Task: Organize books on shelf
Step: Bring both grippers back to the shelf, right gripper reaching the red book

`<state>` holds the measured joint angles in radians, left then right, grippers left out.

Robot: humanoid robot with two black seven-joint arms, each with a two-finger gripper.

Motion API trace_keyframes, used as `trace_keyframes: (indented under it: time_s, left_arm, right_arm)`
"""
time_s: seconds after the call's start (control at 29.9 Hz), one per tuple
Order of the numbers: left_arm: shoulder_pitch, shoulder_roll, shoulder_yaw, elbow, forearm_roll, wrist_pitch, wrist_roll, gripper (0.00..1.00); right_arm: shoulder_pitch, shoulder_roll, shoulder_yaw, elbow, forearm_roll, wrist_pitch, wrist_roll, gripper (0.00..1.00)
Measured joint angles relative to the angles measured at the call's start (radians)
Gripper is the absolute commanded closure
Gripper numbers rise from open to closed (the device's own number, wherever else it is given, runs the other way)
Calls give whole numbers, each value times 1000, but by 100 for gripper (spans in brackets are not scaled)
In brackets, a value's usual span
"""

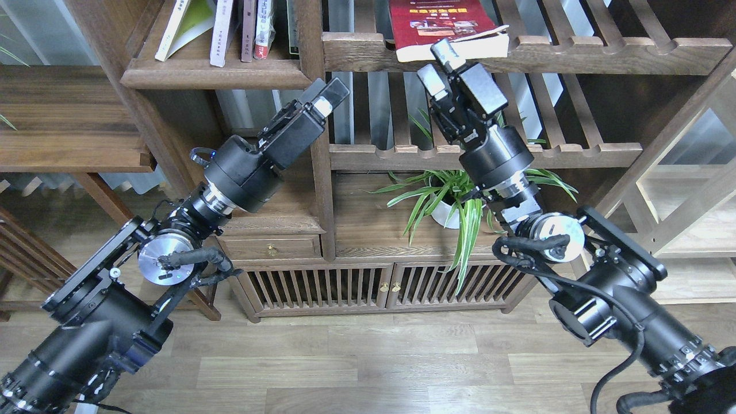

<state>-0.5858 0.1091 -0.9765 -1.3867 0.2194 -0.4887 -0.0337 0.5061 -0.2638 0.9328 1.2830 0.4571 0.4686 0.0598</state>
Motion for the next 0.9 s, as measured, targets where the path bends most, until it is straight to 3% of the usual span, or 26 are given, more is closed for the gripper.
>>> trace_keyframes:
  time_s: [0.2, 0.67, 0.9]
  left_arm:
    - [-5, 4, -8, 0, 0, 0, 0, 1]
    - [-6, 10, -18, 0, -5, 0, 0, 1]
    - [-6, 14, -22, 0, -9, 0, -1, 1]
  right_arm:
    - [12, 3, -19, -22, -1, -19, 2, 26]
    - [82, 3, 2, -38, 6, -224, 2, 28]
    - [109, 3, 28, -38, 31, -282, 2, 34]
